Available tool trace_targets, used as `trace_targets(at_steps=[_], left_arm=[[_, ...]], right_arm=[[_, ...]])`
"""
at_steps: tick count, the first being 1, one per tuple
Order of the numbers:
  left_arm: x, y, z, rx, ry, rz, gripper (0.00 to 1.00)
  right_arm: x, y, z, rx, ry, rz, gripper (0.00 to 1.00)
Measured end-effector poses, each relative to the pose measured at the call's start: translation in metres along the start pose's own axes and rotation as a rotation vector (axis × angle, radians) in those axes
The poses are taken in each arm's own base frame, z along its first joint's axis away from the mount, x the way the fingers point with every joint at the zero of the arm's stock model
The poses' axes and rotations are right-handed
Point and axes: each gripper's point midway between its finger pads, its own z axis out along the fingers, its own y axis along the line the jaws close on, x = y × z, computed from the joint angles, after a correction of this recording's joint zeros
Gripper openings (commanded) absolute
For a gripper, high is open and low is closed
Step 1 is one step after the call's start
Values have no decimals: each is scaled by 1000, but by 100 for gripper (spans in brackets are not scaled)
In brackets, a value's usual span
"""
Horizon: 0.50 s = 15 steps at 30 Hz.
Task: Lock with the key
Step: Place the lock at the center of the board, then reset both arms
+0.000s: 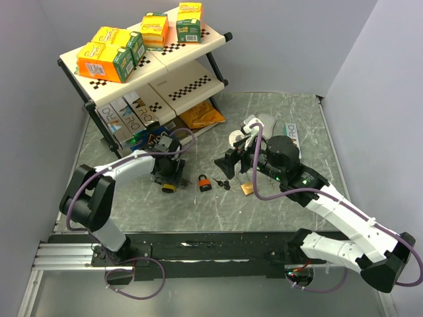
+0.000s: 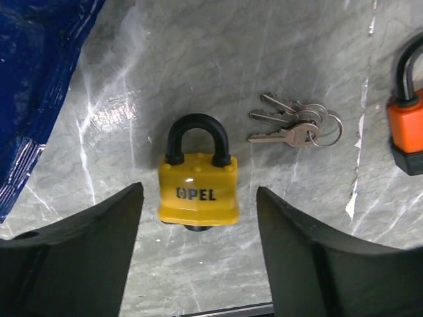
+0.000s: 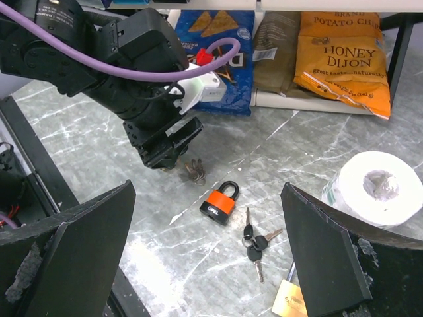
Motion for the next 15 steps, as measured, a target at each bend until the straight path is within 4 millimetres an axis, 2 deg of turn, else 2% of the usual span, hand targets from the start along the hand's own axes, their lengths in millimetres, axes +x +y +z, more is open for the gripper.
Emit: trace_targets(at_steps=[3, 6, 8, 9, 10, 15], left_arm=[[-3, -2, -5, 12, -17, 0, 78], [-11, -7, -19, 47, -67, 4, 80], [-19, -14, -35, 81, -126, 27, 84], [-24, -20, -46, 103, -165, 51, 88], [-27, -26, -55, 122, -194, 70, 98], [-47, -64, -112, 272, -349, 206, 96]], right_arm=[[0, 0, 0, -1, 0, 0, 100], [0, 0, 0, 0, 0, 0, 100], [0, -3, -1, 8, 1, 2, 100], [1, -5, -1, 14, 4, 3, 100], [1, -9, -2, 25, 5, 6, 100], [-1, -35, -10, 102, 0, 26, 100]])
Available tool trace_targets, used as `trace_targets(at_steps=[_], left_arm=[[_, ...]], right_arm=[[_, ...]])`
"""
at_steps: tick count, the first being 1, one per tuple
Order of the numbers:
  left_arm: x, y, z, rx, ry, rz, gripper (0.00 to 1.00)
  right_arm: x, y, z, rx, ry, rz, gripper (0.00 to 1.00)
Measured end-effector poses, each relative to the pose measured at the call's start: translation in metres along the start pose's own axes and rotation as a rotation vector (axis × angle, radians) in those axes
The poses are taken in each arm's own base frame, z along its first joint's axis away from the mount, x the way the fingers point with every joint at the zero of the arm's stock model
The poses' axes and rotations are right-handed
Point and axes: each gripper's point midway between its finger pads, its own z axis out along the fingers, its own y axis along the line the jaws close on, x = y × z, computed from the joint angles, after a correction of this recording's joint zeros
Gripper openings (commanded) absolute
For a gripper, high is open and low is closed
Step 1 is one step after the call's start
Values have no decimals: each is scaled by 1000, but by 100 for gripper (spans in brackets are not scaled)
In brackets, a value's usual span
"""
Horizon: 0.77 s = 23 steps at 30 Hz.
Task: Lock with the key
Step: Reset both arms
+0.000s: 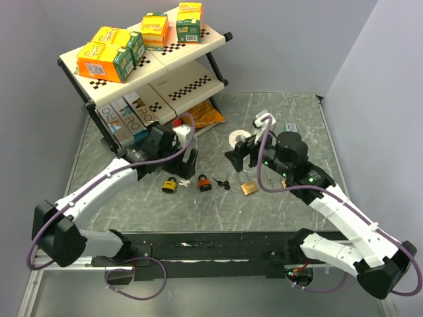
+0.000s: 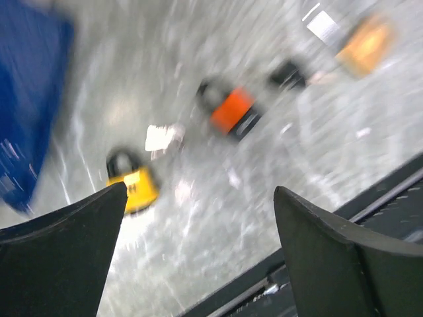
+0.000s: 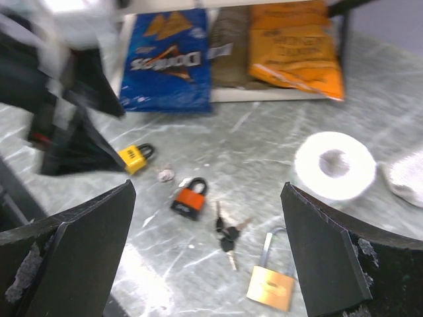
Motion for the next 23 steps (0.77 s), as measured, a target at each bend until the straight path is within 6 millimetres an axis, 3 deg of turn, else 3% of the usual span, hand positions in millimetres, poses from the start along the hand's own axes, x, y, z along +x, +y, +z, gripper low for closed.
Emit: trace_targets(at_steps=[5, 8, 10, 13, 18, 23], left_arm=[[-87, -27, -41, 89, -207, 84, 96], [-131, -38, -63, 114, -306, 110, 96], [-149, -42, -70, 123, -349, 120, 96], [-150, -42, -67, 127, -354, 118, 96], [-135, -36, -47, 130, -294, 83, 96], [-128, -30, -37, 122, -264, 62, 96]], right_arm=[[-12, -33, -19, 103, -46, 40, 100], [-15, -53, -35, 173, -85, 88, 100], [-7, -67, -45, 221, -92, 122, 100], [12, -81, -53, 273, -81, 168, 100], [51, -92, -58, 316, -13, 224, 100], [60, -90, -59, 308, 2, 239, 100]])
